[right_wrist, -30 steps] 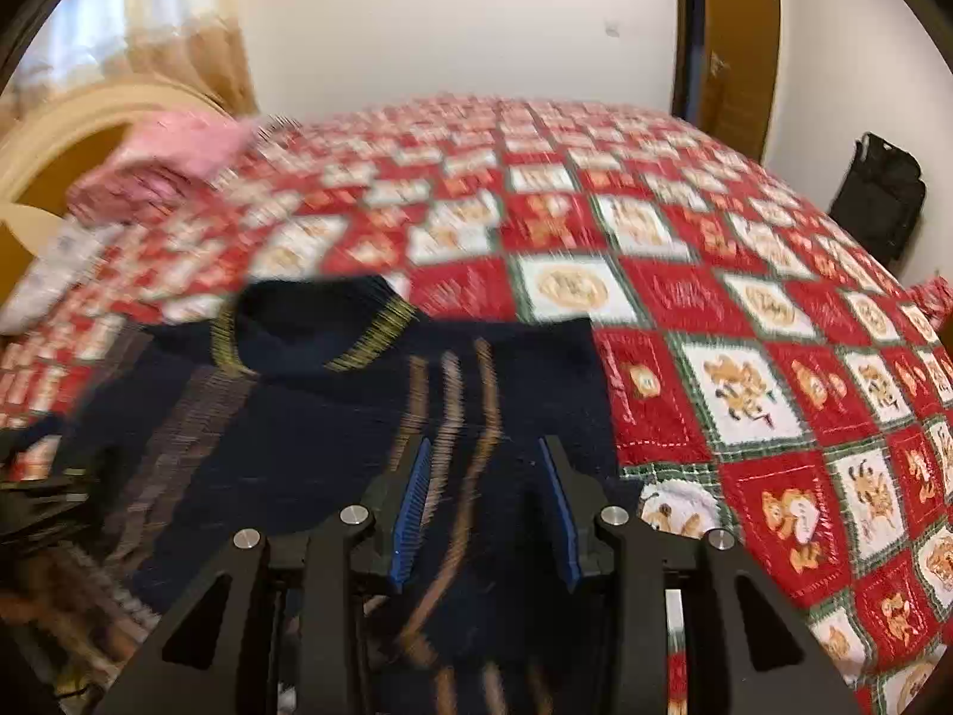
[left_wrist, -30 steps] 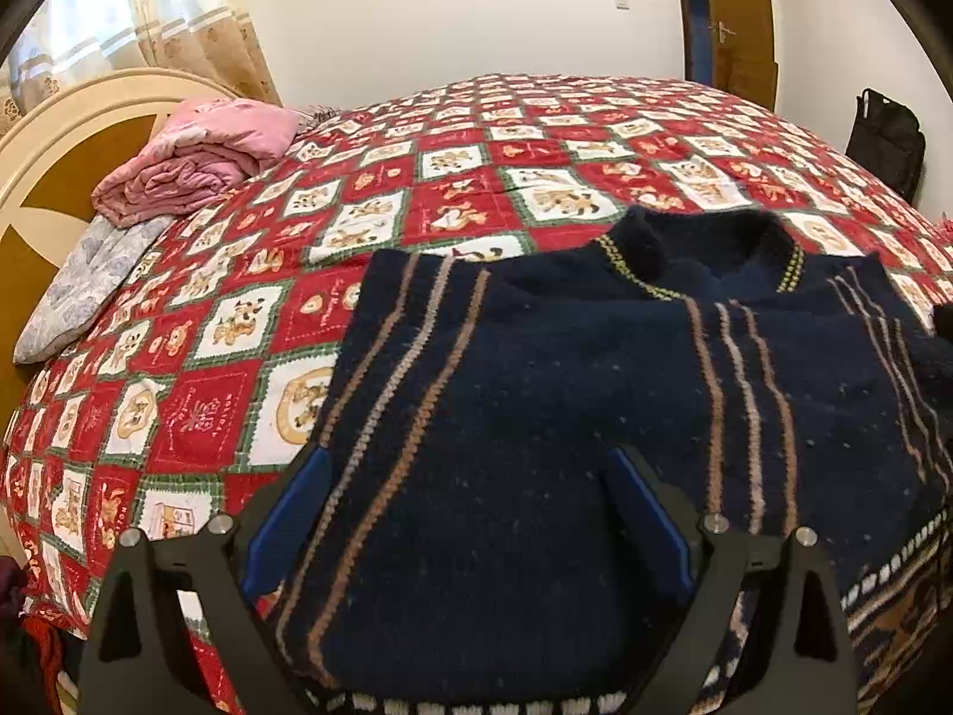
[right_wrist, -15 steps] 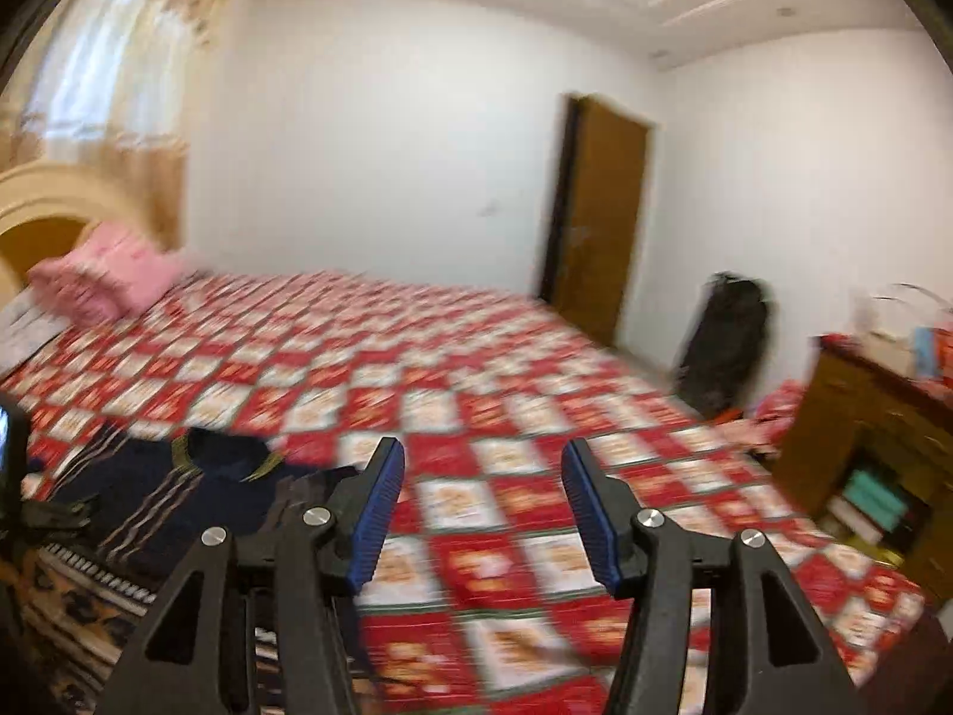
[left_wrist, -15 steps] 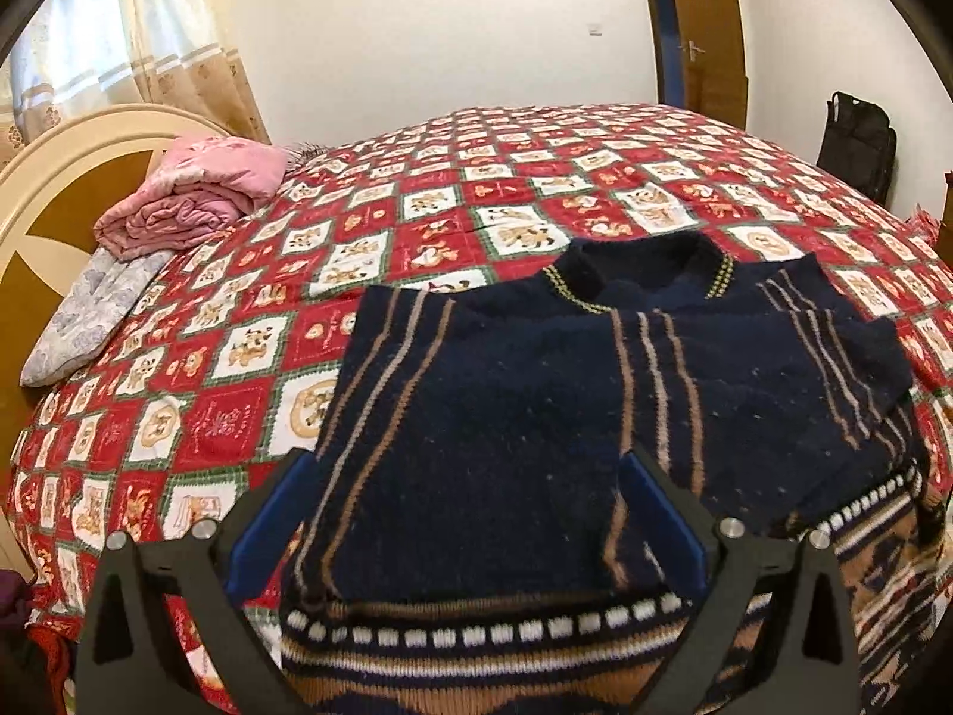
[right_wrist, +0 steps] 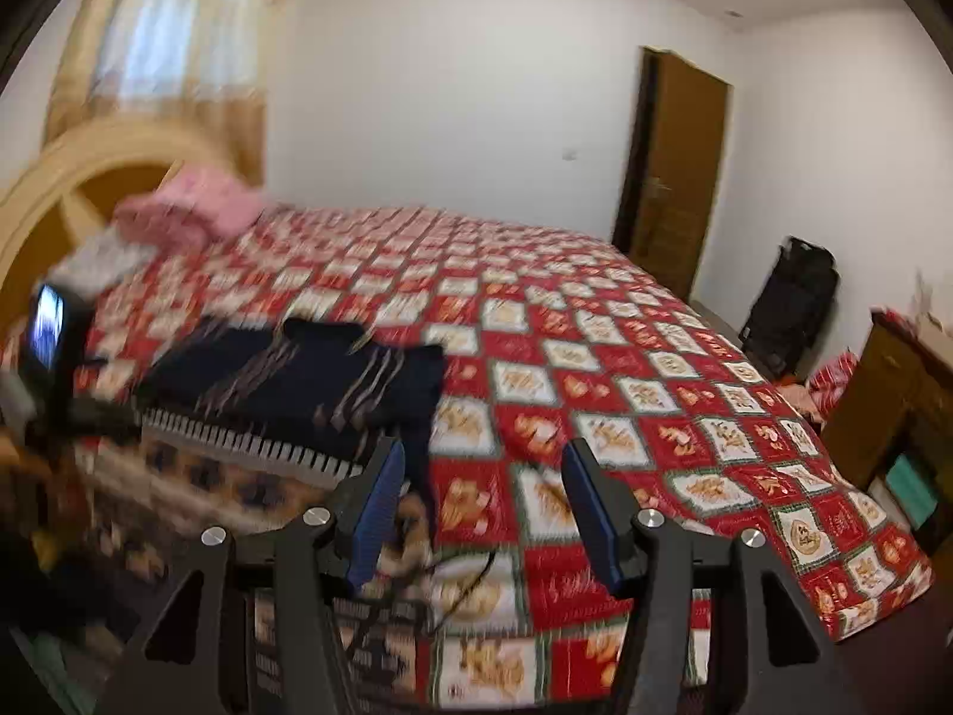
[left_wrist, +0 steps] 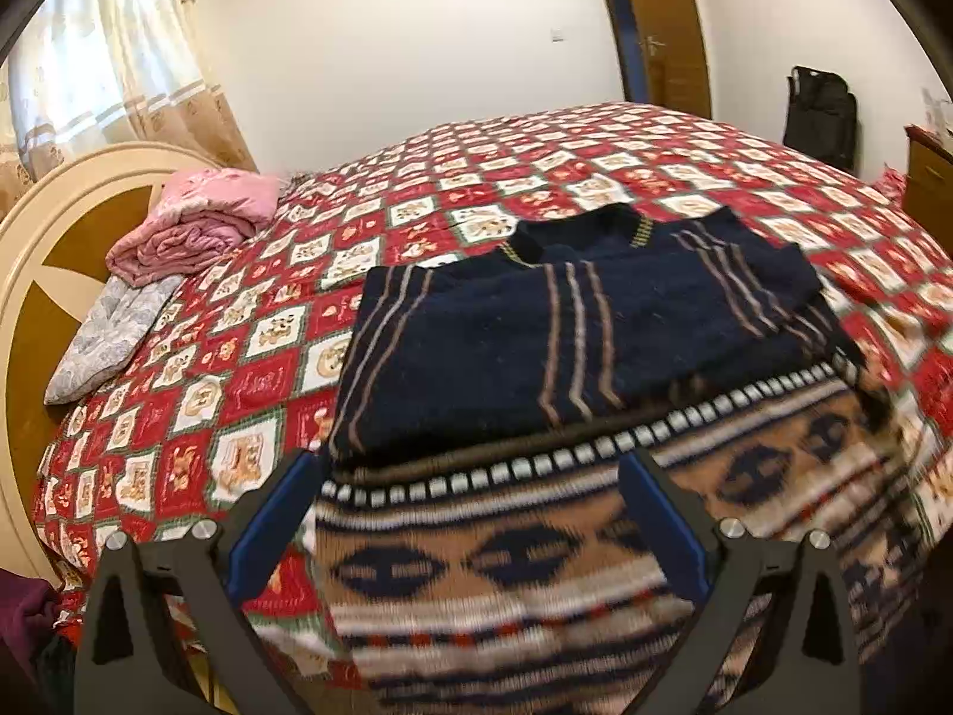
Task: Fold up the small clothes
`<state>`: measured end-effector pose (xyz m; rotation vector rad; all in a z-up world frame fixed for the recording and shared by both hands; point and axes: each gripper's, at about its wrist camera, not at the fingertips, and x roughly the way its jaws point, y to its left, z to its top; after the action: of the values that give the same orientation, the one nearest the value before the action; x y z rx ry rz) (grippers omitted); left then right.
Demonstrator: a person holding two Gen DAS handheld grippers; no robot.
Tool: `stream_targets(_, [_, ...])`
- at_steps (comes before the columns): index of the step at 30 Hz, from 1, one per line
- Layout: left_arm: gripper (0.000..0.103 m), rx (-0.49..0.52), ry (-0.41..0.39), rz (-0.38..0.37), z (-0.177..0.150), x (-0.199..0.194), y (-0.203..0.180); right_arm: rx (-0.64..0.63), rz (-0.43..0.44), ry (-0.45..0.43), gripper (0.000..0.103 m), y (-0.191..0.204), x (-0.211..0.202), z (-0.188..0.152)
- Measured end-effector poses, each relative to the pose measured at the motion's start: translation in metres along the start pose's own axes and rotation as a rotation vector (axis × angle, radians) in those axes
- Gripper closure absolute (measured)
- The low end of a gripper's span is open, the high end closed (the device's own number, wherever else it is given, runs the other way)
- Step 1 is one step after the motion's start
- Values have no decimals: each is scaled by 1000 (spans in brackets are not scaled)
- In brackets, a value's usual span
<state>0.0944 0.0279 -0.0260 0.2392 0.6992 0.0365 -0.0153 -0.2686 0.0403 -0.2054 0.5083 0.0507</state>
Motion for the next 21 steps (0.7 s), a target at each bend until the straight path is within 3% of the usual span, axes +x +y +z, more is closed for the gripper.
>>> stream_targets(5, [0,100,-38,-7,-23,-33,-2,-184,-13,24,46,10,-60,-14])
stream_targets(9, [0,137,-19,-39,-44,-41,9,-321,-17,35,46,16,-106,-22])
stream_targets(10, [0,133,-11,-46,-49,-40,11,-352,1,29,40,21,-113,-26])
stream_targets(11, [0,120,-1,-55,-52,-37,13,-377,14,20,25,28,-115,-29])
stream_targets(13, [0,91,34,-79,-56,-32,16,-430,34,-2,17,46,-106,-38])
stream_targets(16, [0,7,69,-118,-60,-24,33,-447,72,48,17,70,-72,-48])
stream_targets(18, [0,-45,69,-90,-59,-19,49,-423,89,84,17,77,-48,-52])
stream_targets(21, [0,-82,68,-23,-60,-13,73,-336,123,44,17,71,-38,-47])
